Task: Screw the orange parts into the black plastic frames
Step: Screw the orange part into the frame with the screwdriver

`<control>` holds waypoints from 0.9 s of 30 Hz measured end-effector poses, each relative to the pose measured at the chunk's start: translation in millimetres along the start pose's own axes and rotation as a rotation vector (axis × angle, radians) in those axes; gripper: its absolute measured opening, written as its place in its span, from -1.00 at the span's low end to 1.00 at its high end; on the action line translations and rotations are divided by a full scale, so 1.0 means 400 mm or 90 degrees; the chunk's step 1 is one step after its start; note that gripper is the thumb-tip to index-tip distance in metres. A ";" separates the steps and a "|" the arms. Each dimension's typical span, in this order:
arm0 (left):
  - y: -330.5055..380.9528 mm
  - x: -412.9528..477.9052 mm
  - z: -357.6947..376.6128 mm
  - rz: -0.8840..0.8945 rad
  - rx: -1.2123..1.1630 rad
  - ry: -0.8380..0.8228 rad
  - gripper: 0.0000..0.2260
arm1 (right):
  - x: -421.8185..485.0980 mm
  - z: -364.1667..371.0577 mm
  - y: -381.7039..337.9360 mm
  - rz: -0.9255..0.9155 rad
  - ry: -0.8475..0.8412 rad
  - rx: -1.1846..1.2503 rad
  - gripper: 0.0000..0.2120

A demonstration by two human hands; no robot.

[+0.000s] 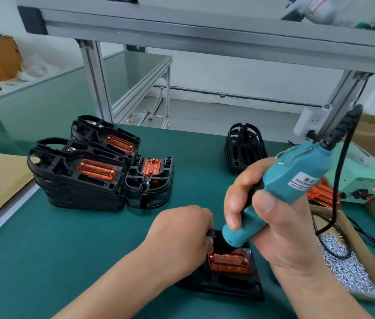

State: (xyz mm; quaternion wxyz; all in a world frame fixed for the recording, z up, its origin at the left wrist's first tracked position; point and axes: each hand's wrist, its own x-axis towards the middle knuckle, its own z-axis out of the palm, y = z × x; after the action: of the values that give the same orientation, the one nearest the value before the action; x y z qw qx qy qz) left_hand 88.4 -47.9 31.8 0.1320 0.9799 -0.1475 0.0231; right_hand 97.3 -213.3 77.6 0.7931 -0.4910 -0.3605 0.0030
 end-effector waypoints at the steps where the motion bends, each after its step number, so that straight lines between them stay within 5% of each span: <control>1: 0.000 0.001 0.001 0.002 0.002 0.000 -0.95 | -0.001 -0.003 -0.004 0.007 -0.001 0.003 -0.73; 8: 0.005 -0.003 0.003 0.021 0.016 -0.002 -0.91 | 0.008 -0.011 -0.043 -0.027 -0.086 0.077 -0.77; 13: 0.003 0.000 -0.003 -0.017 -0.004 0.010 -0.91 | 0.024 -0.100 -0.084 -0.110 0.185 0.015 -0.93; 17: -0.012 0.024 -0.007 -0.104 0.016 0.077 -0.88 | 0.009 -0.165 -0.065 -0.091 0.353 0.037 -0.80; 23: -0.016 0.038 -0.024 -0.115 0.017 0.108 -0.81 | -0.005 -0.194 -0.063 -0.092 0.384 0.037 -0.81; 27: -0.024 0.002 -0.055 -0.028 -0.066 -0.005 -0.60 | -0.008 -0.201 -0.067 -0.088 0.403 0.048 -0.84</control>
State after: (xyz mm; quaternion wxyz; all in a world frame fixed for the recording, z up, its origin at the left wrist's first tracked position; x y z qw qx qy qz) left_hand 91.7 -33.4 50.5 0.1824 0.9749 -0.1275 0.0090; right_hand 132.0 -290.9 76.1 0.8818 -0.4120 -0.1281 -0.1904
